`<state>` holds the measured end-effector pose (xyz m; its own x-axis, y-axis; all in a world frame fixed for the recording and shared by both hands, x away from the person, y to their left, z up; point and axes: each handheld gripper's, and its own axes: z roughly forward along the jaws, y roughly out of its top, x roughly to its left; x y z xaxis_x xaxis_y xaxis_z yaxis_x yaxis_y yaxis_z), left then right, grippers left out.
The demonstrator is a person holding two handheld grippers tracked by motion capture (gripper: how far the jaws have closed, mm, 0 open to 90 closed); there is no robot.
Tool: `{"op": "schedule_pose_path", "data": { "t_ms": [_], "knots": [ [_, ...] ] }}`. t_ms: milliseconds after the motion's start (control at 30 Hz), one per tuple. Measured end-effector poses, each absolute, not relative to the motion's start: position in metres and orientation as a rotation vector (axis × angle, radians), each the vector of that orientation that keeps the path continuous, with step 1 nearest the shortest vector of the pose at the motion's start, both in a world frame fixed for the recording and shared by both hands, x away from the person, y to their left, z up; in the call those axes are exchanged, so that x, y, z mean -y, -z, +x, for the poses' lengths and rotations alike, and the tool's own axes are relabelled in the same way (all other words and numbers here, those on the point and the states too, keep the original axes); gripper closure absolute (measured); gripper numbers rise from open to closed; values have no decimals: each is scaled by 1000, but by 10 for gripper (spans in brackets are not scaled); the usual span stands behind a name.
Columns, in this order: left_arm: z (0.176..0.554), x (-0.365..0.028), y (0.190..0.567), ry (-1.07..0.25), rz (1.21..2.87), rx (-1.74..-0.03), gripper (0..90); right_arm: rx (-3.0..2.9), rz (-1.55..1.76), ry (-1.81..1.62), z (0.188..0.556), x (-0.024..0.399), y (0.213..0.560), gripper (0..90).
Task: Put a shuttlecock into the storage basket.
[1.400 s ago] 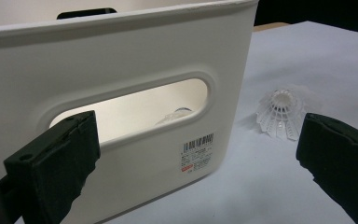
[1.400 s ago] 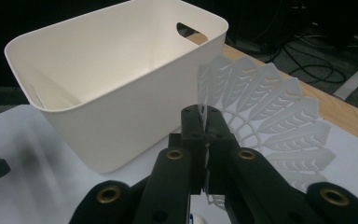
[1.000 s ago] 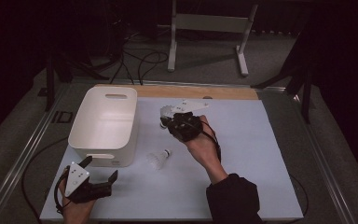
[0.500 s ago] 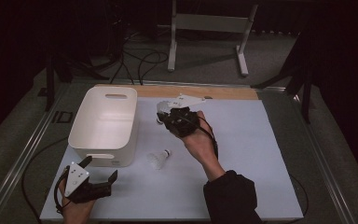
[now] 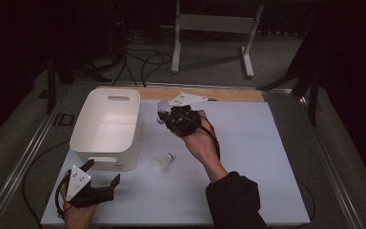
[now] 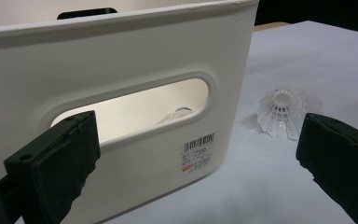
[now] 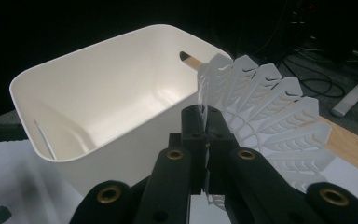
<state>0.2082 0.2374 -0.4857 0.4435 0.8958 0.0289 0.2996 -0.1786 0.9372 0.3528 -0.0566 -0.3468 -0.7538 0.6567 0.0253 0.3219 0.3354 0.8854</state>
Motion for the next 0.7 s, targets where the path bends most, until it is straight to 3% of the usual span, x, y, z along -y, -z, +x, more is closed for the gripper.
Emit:
{"op": "schedule_pose_path", "data": {
  "t_ms": [700],
  "knots": [
    [208, -237, 486, -760, 1713, -1038, 1, -2260, 858, -1394, 362, 48, 337, 897]
  ]
}}
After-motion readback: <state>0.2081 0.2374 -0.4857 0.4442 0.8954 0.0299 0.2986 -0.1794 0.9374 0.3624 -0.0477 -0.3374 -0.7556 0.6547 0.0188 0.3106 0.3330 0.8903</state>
